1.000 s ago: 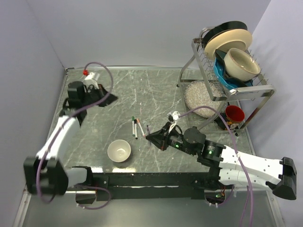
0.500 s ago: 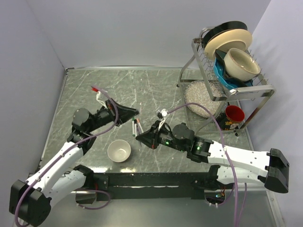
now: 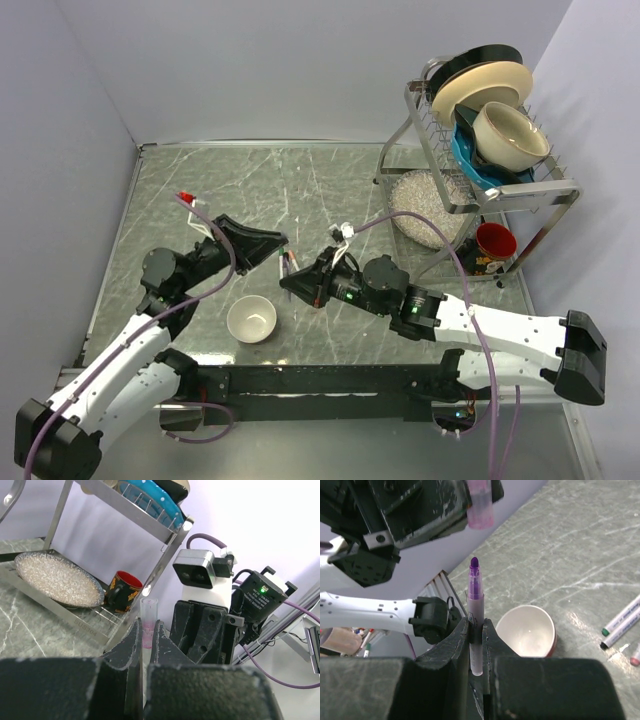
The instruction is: Insert the pens into the pen caps
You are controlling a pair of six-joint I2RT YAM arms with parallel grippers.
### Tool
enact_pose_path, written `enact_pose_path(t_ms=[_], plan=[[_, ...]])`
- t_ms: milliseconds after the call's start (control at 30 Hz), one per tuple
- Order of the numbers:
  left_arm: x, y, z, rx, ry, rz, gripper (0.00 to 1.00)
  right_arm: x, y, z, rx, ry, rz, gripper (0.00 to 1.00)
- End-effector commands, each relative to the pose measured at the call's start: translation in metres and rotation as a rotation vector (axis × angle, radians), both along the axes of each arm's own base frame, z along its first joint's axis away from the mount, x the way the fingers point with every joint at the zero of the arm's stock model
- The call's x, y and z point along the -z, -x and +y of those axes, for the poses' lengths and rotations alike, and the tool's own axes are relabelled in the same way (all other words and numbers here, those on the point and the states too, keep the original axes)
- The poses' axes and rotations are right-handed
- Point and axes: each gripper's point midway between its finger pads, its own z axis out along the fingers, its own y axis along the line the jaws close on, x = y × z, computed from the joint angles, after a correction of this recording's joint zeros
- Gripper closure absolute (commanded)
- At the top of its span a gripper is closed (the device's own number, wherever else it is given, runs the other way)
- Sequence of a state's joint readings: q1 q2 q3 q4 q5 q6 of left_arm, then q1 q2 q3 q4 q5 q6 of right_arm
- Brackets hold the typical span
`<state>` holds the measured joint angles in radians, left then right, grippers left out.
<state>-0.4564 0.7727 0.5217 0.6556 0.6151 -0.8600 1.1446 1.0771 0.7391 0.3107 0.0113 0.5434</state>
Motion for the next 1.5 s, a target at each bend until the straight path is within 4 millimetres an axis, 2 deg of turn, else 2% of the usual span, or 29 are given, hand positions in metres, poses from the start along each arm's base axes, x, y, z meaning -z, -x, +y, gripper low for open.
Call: enact_pose_path(t_ms=[0, 733, 1067, 1333, 1367, 1400, 1467], plan=[[-0.016, 0.007, 0.004, -0.012, 0.021, -0.067, 0.99, -0.048, -0.008, 0.004, 0.026, -0.124, -0.039, 1.00], [0.007, 0.011, 0.007, -0.027, -0.047, -0.030, 0.99, -0.059, -0.012, 0.009, 0.028, -0.144, -0.048, 1.00], [0.030, 0.017, 0.005, 0.008, -0.101, 0.046, 0.99, -0.075, -0.029, -0.002, 0.102, -0.158, -0.098, 1.00], [0.033, 0.023, 0.003, 0.040, -0.125, 0.044, 0.99, -0.075, -0.030, 0.002, 0.079, -0.135, -0.109, 1.00], [0.031, 0.025, 0.004, 0.044, -0.126, 0.039, 0.94, -0.074, -0.029, 0.003, 0.070, -0.130, -0.114, 1.00], [0.030, 0.025, 0.004, 0.042, -0.127, 0.042, 0.78, -0.073, -0.028, 0.003, 0.061, -0.122, -0.122, 1.00], [0.023, 0.026, 0.006, 0.032, -0.124, 0.025, 0.58, -0.071, -0.025, 0.005, 0.043, -0.110, -0.126, 1.00]])
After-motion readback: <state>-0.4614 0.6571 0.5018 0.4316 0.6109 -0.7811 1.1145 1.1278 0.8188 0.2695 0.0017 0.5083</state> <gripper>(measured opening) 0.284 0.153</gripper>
